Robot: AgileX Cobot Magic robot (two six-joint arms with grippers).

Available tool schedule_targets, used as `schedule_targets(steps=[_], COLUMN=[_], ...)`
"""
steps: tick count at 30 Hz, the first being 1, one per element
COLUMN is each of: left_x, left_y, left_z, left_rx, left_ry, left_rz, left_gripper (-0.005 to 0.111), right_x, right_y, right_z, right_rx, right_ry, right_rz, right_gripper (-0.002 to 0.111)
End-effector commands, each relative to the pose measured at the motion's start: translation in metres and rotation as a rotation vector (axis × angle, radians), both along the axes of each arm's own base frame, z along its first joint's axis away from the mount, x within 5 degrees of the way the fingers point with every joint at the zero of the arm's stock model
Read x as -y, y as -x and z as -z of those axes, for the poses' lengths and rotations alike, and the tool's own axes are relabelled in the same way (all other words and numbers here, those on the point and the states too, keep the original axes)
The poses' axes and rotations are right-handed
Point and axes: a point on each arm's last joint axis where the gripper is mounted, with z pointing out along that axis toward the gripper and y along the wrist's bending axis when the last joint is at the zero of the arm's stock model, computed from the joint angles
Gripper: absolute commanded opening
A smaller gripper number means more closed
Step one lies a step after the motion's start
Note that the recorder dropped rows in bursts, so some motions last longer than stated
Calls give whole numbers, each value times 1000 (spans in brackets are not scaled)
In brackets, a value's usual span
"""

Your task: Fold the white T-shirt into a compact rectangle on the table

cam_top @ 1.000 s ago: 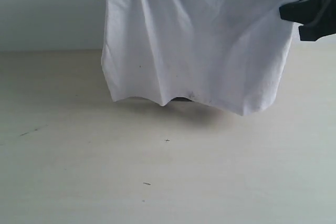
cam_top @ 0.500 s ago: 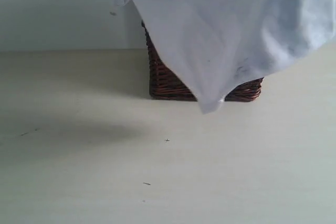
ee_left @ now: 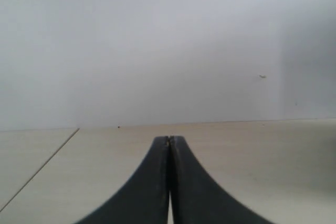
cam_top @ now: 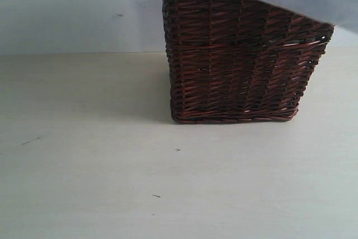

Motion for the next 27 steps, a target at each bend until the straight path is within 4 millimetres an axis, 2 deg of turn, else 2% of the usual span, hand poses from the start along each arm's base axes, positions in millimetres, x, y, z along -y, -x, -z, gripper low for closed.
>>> schedule_targets(steps=[1,3,7,9,11,13,17,19,23,25,27], left_x=[0,0,0,0,0,0,0,0,0,0,0], left_y=[1,1,1,1,1,1,1,1,1,1,1], left_z=[-1,-1,-1,-1,-1,-1,-1,-1,-1,-1,-1], left_rx=[7,7,7,7,7,7,7,7,7,7,7], left_ry=[10,10,10,10,10,10,10,10,10,10,10], left_rz=[1,1,1,1,1,1,1,1,1,1,1], left_gripper=[0,0,0,0,0,0,0,0,0,0,0], right_x=[-3,-6,-7,-9,-10,-12,-23,-30,-42,-44,-43], right_y=[43,65,101,114,116,111,83,66,30,17,3], right_z=[-52,-75,-104,-113,-115,-113,-100,-87,-48,-35,-25], right_rx=[217,311,442,491,484,414,91,-87,-447,-535,-589], right_ry=[-46,-32,-77,-70,-70,-54,37,130,389,446,431], right_rz=[-68,-77,-150,-160,-184,-192,-238,-261,-311,-363,-392], right_gripper=[0,0,0,0,0,0,0,0,0,0,0])
